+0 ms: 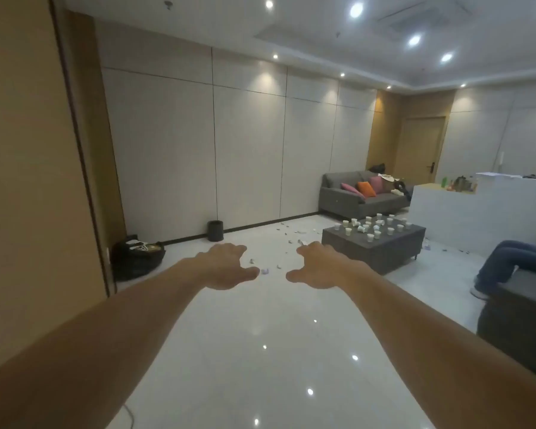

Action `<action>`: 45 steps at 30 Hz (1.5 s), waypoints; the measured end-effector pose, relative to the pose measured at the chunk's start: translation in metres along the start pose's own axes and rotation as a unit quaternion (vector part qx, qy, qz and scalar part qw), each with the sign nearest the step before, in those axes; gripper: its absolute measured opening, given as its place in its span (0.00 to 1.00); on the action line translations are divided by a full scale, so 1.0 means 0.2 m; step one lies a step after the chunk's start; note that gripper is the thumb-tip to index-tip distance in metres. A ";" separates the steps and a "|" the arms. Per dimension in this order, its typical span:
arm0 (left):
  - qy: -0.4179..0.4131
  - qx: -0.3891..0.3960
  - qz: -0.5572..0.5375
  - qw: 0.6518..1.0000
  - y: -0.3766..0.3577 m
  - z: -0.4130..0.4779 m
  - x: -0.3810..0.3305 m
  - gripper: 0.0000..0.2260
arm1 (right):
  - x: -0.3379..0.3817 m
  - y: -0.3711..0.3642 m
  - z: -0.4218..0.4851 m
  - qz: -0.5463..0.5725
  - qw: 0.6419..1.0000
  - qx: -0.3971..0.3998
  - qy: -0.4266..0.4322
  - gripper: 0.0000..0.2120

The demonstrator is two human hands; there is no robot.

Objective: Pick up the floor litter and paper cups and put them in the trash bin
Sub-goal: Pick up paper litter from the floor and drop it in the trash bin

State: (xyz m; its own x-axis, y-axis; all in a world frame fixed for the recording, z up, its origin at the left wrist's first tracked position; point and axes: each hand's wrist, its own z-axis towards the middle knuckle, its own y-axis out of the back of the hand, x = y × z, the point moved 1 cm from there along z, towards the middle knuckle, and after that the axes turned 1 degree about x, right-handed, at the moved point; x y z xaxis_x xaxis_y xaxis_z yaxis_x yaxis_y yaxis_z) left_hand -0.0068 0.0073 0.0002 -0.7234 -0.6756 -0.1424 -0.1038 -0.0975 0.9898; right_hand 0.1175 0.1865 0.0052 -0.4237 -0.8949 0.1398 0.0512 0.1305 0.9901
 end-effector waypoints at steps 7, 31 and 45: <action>0.007 -0.004 -0.001 1.000 -0.01 0.57 0.26 0.35 | 0.02 -0.03 0.60 -0.011 1.000 -0.005 -0.005 0.35; 0.008 0.018 -0.011 1.000 -0.03 2.88 0.23 0.34 | -0.82 0.04 2.80 -0.011 1.000 -0.018 -0.003 0.36; 0.003 0.018 0.012 1.000 -0.14 4.30 0.48 0.36 | -1.11 -0.02 4.17 -0.016 1.000 0.005 0.000 0.36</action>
State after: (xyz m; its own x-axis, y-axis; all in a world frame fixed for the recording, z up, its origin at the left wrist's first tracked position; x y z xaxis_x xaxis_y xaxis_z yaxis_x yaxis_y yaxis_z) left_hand -0.6603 0.5734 -0.0408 -0.7222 -0.6813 -0.1194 -0.1119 -0.0552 0.9922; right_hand -0.5426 0.7399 -0.0385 -0.4253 -0.8986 0.1081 0.0278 0.1064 0.9939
